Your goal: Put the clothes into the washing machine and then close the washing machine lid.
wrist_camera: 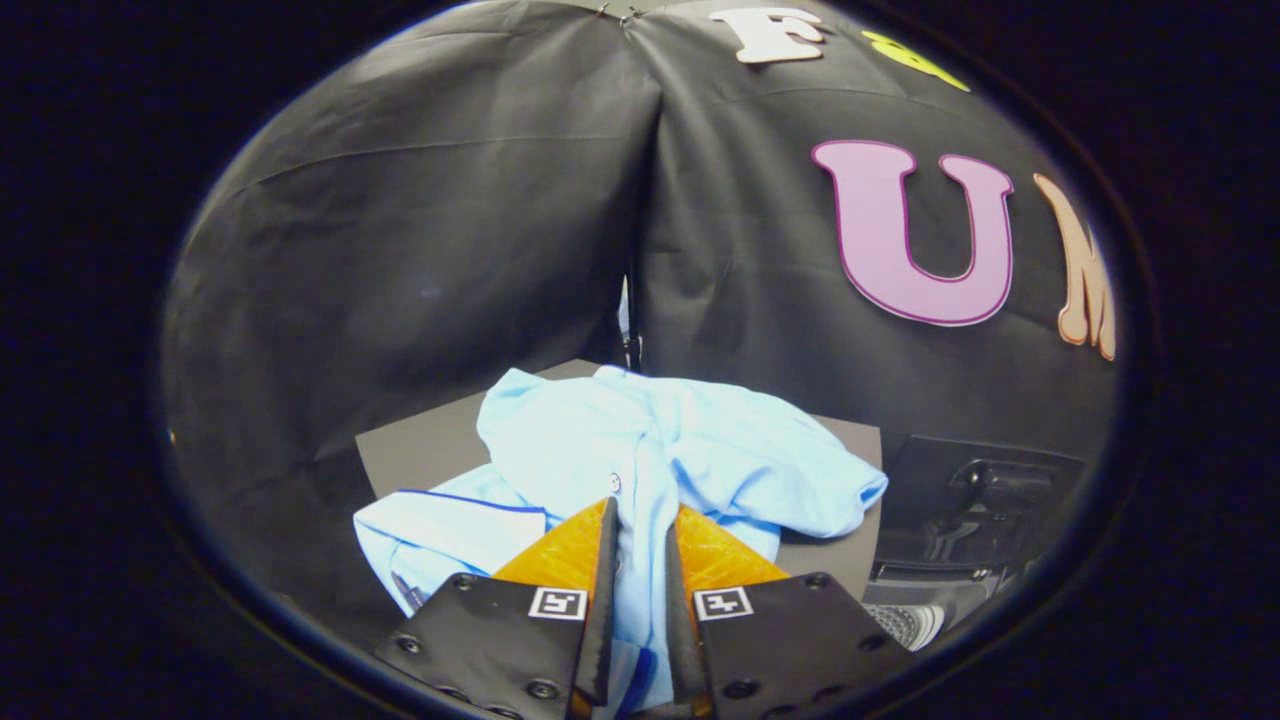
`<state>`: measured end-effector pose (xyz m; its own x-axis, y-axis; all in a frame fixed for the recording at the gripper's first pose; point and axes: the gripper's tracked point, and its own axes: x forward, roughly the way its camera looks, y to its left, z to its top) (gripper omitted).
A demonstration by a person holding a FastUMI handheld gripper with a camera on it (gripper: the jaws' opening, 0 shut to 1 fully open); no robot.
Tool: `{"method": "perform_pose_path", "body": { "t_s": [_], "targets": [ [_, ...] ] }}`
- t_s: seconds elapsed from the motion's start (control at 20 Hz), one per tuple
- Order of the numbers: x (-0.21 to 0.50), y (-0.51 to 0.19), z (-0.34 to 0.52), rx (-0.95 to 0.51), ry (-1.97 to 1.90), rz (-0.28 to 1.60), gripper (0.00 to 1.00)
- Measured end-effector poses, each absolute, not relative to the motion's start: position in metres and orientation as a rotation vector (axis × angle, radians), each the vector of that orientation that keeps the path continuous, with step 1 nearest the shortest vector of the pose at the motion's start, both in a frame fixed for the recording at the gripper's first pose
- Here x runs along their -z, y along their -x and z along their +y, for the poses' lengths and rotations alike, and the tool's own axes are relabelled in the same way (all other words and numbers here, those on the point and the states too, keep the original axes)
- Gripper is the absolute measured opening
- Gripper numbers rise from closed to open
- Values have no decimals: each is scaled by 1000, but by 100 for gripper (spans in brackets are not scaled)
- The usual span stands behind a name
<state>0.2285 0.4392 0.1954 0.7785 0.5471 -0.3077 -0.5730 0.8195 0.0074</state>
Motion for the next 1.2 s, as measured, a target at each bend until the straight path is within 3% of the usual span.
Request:
{"method": "perform_pose_path", "body": {
  "t_s": [0.1,0.2,0.4,0.7,0.8,1.05,1.2],
  "targets": [
    [-199,-230,427,-574,74,282,25],
    [-211,-233,409,-548,22,263,5],
    [-223,-251,355,-451,2,246,5],
    [-235,-275,230,-165,98,165,5],
    [-230,-281,194,-83,115,163,8],
    [-220,-281,147,17,74,159,35],
    [-215,-278,143,15,71,174,35]
  ]
}}
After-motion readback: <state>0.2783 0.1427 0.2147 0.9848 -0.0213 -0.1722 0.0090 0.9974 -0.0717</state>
